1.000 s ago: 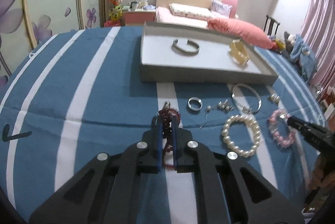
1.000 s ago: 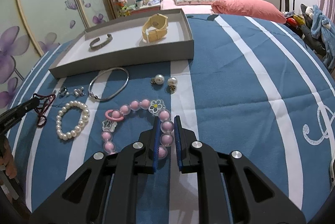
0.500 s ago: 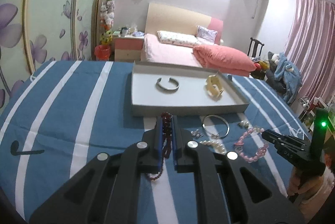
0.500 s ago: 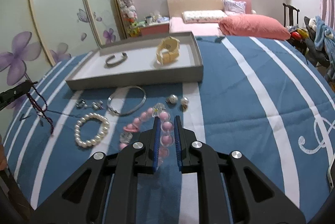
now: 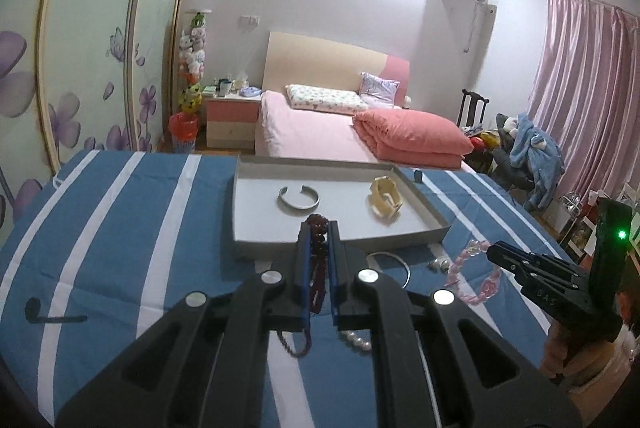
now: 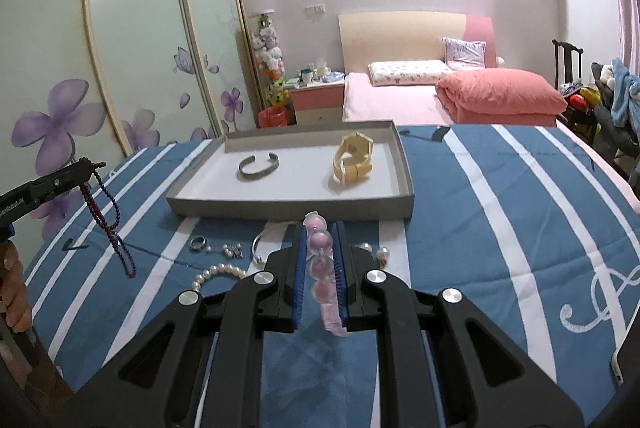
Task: Organize jewelry
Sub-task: 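Carry both bracelets into the gray tray and open both tools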
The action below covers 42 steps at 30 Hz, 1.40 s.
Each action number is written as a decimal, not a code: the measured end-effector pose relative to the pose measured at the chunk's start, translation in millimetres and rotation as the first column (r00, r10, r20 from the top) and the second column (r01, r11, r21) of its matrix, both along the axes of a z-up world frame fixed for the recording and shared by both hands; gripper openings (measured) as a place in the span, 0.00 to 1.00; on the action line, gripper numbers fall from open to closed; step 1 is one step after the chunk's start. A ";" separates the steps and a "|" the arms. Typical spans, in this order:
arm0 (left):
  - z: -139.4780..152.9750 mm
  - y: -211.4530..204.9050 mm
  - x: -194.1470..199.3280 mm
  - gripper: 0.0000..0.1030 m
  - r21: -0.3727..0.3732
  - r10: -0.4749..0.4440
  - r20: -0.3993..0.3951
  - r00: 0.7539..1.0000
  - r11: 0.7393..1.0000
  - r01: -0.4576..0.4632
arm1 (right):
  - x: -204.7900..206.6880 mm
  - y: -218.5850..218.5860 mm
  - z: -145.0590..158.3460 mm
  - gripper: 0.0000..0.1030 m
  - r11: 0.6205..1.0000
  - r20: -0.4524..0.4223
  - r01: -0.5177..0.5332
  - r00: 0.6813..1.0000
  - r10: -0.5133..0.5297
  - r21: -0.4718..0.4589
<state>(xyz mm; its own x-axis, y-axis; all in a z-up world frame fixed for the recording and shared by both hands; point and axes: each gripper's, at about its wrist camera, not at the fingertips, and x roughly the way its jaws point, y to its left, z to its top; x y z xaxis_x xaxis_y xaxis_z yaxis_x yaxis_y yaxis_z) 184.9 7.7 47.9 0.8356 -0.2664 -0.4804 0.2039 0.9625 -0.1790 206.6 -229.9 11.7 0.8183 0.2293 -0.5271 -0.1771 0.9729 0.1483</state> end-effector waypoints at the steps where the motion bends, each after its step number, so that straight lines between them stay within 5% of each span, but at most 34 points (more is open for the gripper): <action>1: 2.2 -1.1 1.2 0.08 0.001 -0.002 0.006 1.000 1.000 0.002 | 1.5 0.4 2.3 0.14 1.000 0.006 -0.001 1.000 0.001 0.001; 14: 30.3 -17.7 39.8 0.08 0.002 0.005 0.094 0.996 1.000 -0.005 | 43.1 10.9 32.1 0.14 1.000 0.107 0.002 0.994 -0.003 0.003; 24: 25.7 -34.9 106.6 0.09 0.032 0.032 0.114 0.993 0.999 -0.036 | 104.3 27.5 38.2 0.14 1.000 0.155 0.000 0.988 -0.002 0.007; 33: 2.1 -38.0 169.7 0.09 0.055 0.064 0.090 0.994 0.996 -0.069 | 164.2 44.7 5.3 0.14 0.999 0.064 -0.036 0.997 0.034 0.032; 42: -29.4 -33.1 204.7 0.09 0.073 0.089 0.037 0.995 0.993 -0.092 | 178.4 51.3 -19.6 0.15 0.999 -0.003 -0.032 0.999 0.032 0.007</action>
